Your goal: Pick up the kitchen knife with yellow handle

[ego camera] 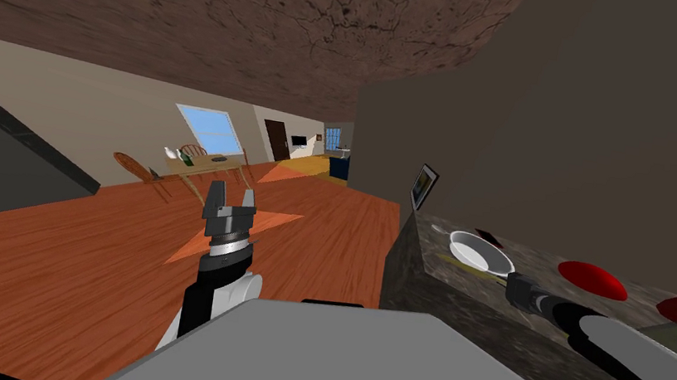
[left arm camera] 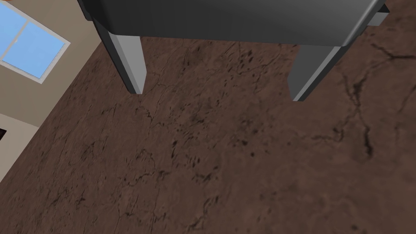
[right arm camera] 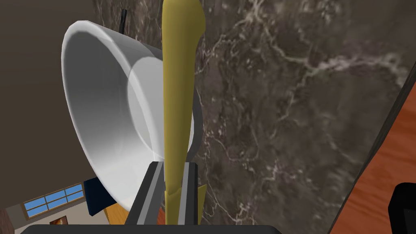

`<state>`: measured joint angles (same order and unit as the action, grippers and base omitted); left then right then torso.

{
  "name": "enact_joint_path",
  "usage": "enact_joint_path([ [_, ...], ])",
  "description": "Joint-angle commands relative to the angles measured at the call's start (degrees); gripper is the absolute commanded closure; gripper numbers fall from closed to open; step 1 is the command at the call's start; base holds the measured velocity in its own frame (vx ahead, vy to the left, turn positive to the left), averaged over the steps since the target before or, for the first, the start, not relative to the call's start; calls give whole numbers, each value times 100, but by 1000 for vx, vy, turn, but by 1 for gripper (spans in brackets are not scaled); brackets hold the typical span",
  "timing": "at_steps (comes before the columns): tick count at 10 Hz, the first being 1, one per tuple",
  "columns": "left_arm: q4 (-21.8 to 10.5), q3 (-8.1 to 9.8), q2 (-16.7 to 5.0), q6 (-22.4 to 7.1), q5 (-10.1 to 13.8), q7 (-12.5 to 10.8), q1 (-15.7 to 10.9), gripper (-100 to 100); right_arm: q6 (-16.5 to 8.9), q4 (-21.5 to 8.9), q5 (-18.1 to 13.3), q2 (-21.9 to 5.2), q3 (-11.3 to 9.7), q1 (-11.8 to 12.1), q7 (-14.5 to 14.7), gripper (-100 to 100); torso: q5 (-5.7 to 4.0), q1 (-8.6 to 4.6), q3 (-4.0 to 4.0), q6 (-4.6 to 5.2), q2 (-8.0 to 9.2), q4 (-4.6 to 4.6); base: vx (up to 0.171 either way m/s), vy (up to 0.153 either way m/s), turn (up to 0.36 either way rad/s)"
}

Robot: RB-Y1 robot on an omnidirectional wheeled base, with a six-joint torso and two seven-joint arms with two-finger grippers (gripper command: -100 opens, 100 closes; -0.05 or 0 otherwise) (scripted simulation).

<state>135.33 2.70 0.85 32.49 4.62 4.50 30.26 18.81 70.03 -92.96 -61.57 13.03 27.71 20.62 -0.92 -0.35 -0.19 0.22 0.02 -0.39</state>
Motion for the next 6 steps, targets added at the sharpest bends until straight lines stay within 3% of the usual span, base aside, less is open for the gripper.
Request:
enact_joint_path([
  [1, 0, 0, 0, 0, 0, 0, 0, 0, -2, 0, 233, -5, -1, 1, 52, 100, 0, 0, 0, 0, 0, 0, 1, 2, 14],
  [2, 0, 0, 0, 0, 0, 0, 0, 0, -174, 139, 430, -143, -81, 277, 323, 100, -1, 0, 5, 1, 9, 2, 51, 6, -72],
  [3, 0, 0, 0, 0, 0, 0, 1, 0, -174, 139, 631, -143, -81, 277, 498, 100, 1, 1, 3, 12, 4, 1, 69, 15, -104],
  [5, 0, 0, 0, 0, 0, 0, 0, 0, -174, 139, 881, -143, -81, 277, 498, 100, 1, 4, 1, -1, 2, 1, 21, 5, 9],
  [6, 0, 0, 0, 0, 0, 0, 0, 0, -347, 279, 1095, -282, -160, 553, 773, 100, 1, 1, 5, -1, 8, 3, 55, 6, -91],
])
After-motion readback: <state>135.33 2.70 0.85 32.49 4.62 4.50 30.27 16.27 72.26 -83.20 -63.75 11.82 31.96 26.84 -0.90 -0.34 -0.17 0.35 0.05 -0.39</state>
